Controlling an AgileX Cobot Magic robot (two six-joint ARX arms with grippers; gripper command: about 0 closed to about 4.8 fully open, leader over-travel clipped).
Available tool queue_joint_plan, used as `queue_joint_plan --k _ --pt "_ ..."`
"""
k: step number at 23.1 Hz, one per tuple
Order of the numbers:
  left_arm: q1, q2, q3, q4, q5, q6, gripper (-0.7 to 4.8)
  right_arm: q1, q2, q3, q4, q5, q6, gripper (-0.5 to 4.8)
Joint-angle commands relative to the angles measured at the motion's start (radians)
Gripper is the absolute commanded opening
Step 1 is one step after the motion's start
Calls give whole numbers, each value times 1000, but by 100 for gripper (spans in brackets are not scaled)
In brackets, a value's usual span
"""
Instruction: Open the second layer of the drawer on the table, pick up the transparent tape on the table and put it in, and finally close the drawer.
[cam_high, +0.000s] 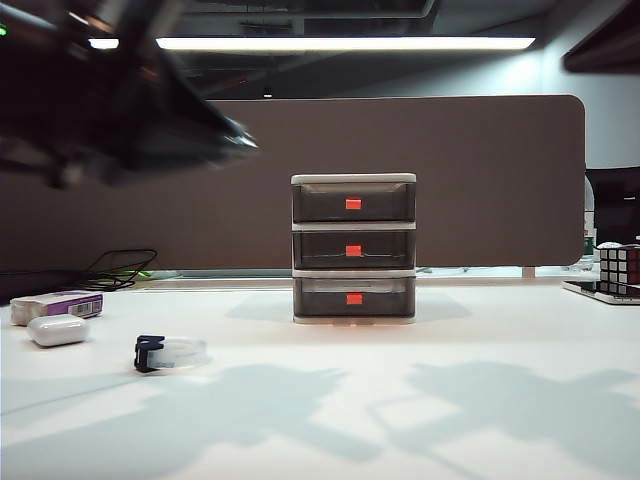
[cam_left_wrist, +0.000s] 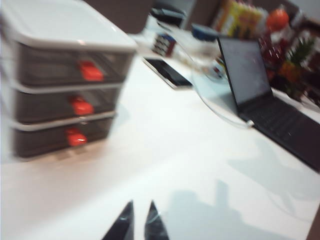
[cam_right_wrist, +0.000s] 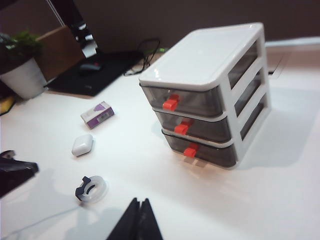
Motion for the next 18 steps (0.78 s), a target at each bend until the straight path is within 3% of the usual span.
queue_joint_plan --k 1,6,12,13,16,18 --pt "1 132 69 108 55 11 26 48 132 64 47 -7 -4 -5" --pt "1 278 149 167 51 12 25 105 333 141 79 -30 -54 -5" --pt "1 424 266 165 -148 22 37 117 541 232 133 -21 -75 -5" --pt "1 445 281 165 -157 22 72 117 557 241 138 -20 -79 -5" --pt "-2 535 342 164 -158 21 270 117 626 273 183 -21 -80 -5" --pt "-40 599 380 164 -215 23 278 116 661 296 198 -13 -83 -5"
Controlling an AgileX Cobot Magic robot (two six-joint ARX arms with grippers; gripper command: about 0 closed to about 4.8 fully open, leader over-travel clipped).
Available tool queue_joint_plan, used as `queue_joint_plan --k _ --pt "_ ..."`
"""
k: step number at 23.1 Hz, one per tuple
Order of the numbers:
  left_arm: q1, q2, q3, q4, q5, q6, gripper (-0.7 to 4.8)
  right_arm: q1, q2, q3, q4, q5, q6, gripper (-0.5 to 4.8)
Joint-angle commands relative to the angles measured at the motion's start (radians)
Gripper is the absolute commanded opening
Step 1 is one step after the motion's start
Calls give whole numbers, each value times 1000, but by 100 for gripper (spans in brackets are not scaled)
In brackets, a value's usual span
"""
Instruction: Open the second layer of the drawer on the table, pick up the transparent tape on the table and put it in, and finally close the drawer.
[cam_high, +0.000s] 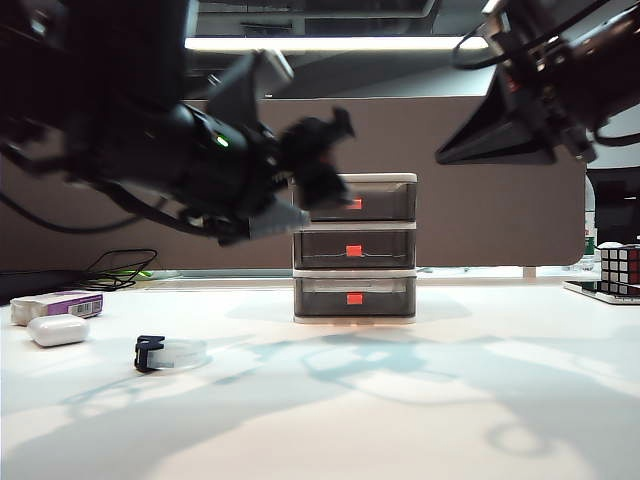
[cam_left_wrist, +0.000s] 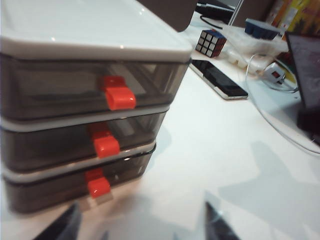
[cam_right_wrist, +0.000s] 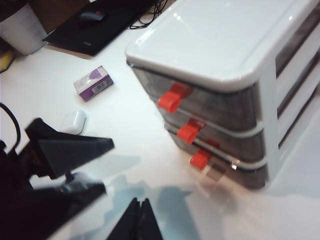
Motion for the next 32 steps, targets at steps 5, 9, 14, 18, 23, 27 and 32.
queue_joint_plan --k 5,9,14,18,23,27,32 --pt "-142 166 92 64 -330 78 169 0 78 56 79 -9 -21 -5" --pt "-167 242 113 158 -426 95 170 0 101 68 84 -23 -31 -5" --pt "-166 302 153 163 -478 94 188 0 113 68 82 -31 -55 -5" --pt "-164 339 206 166 -470 95 278 0 119 68 99 -30 -78 -5" --pt "-172 384 273 163 -534 114 277 0 121 68 113 -31 -80 -5" --pt "-173 412 303 164 -607 156 273 0 121 68 119 -30 -82 -5" --pt "-169 412 304 175 -649 158 273 1 132 68 136 -28 -86 -5"
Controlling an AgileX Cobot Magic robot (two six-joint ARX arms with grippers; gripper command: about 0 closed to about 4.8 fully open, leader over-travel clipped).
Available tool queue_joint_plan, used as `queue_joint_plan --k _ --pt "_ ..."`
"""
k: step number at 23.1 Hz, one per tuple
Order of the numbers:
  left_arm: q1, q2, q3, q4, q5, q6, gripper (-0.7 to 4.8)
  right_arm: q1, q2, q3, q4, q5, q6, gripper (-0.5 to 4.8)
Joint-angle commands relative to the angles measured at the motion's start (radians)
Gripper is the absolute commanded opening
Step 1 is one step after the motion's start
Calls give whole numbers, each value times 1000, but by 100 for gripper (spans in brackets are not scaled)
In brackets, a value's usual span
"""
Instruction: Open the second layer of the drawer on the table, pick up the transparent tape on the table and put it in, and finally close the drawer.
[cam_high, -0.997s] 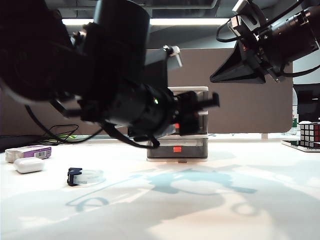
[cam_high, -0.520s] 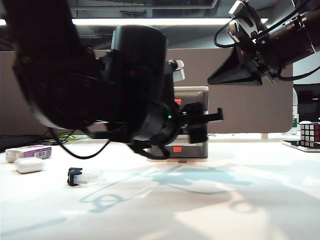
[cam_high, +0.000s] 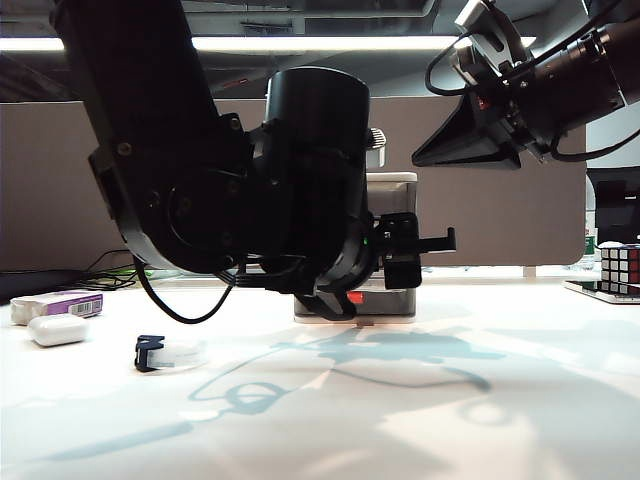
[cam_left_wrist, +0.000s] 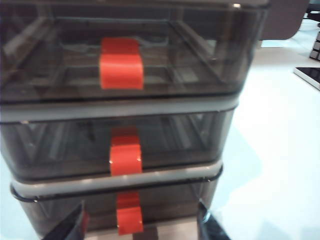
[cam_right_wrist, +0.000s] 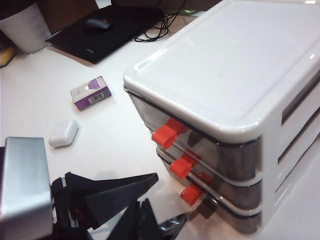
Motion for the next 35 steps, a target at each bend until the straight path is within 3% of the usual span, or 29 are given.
queue_joint_plan --k 1,15,25,31,33,35 --pt "2 -2 4 30 -37 9 273 1 11 2 27 -2 -8 -5" --pt "43 23 10 113 -35 25 273 1 75 2 80 -27 -8 -5" --pt "51 54 53 126 37 31 268 1 75 2 81 -27 -8 -5" --pt "51 64 97 103 18 98 268 1 75 2 77 -27 -8 -5" --pt "51 64 97 100 -4 97 223 1 75 2 78 -27 -8 -5" --pt "51 64 97 101 -4 97 212 1 75 2 78 -27 -8 -5"
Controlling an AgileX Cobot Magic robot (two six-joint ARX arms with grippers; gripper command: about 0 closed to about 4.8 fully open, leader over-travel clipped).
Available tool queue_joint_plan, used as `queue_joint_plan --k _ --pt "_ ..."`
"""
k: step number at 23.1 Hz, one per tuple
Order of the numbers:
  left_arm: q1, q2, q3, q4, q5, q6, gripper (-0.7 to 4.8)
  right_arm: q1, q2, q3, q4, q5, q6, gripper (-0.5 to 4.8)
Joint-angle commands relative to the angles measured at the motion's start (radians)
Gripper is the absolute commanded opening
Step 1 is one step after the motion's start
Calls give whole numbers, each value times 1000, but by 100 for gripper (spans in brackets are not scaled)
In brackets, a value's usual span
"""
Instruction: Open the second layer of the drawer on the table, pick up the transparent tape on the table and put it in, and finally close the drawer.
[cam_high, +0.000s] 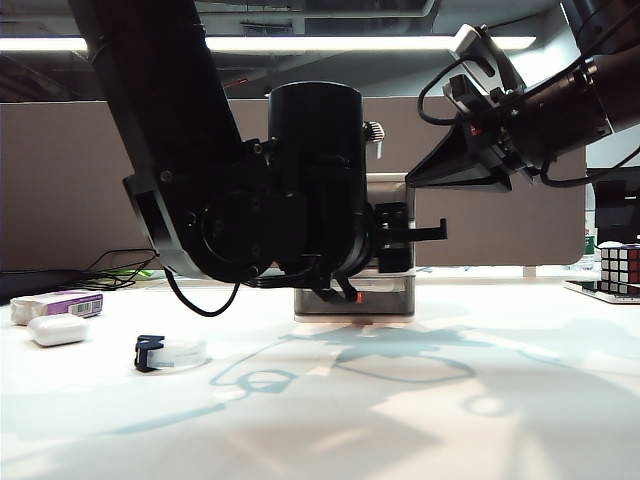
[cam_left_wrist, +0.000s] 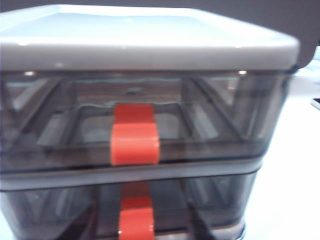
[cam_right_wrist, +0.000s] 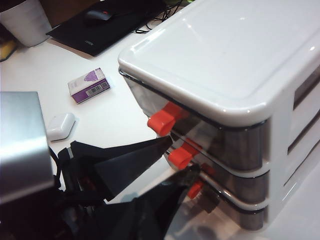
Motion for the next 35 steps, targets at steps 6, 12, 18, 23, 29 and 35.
queue_joint_plan --k 6,12,18,23,29,35 --pt "3 -4 1 3 -7 5 209 0 -3 2 16 -6 -4 -5" --pt "4 -4 1 3 -10 5 107 0 -3 2 8 -6 -4 -5" --pt "16 -4 1 -3 -10 5 105 0 -3 2 8 -6 -4 -5" --pt "18 -4 1 -10 -10 5 46 0 -3 2 8 -6 -4 -5" --pt "18 -4 1 -28 -10 3 -6 0 -3 2 24 -3 -4 -5" --pt "18 -4 1 -34 -10 2 -6 0 29 3 168 2 -3 -5"
